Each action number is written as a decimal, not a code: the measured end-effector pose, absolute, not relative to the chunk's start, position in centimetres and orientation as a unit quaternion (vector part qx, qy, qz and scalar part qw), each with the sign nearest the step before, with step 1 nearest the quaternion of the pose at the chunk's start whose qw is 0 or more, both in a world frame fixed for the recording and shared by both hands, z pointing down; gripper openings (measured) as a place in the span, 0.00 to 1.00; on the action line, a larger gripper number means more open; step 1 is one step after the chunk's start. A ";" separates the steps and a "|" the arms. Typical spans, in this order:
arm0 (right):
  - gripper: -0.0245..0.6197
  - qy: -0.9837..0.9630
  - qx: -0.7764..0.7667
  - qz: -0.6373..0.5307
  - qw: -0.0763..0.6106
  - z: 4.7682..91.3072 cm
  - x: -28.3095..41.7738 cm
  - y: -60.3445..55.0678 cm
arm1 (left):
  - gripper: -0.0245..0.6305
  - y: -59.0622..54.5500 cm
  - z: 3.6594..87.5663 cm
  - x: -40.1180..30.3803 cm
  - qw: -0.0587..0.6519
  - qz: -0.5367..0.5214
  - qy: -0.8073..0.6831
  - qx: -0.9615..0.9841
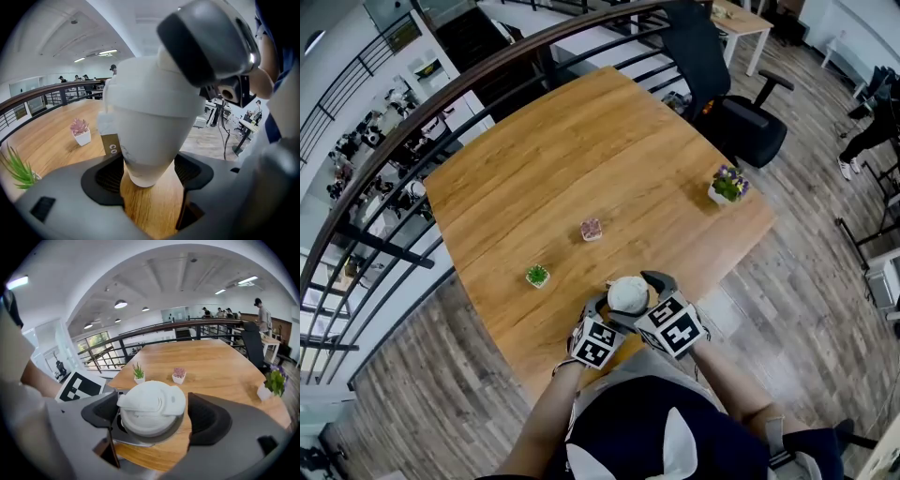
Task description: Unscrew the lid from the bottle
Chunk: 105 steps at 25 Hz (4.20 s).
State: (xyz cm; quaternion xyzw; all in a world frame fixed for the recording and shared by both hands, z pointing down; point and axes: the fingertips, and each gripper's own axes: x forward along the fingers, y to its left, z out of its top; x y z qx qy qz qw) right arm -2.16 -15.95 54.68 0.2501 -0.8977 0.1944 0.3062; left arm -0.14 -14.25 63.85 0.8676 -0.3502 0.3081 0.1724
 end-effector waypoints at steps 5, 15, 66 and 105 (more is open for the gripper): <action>0.77 -0.884 0.290 0.194 0.312 55.9 -2.5 -15.8 | 0.55 -14.3 63.7 -0.2 0.171 0.308 -0.350 0.868; 0.76 -0.898 0.263 0.174 0.308 56.0 -2.7 -15.8 | 0.55 -14.3 63.8 -0.2 0.170 0.305 -0.351 0.869; 0.75 -0.933 0.225 0.190 0.208 50.3 -0.7 -17.4 | 0.55 -14.2 64.2 -0.3 0.169 0.303 -0.352 0.869; 0.75 -0.831 0.317 0.454 -0.056 47.3 5.5 -20.2 | 0.55 -14.4 64.5 -0.2 0.165 0.302 -0.350 0.871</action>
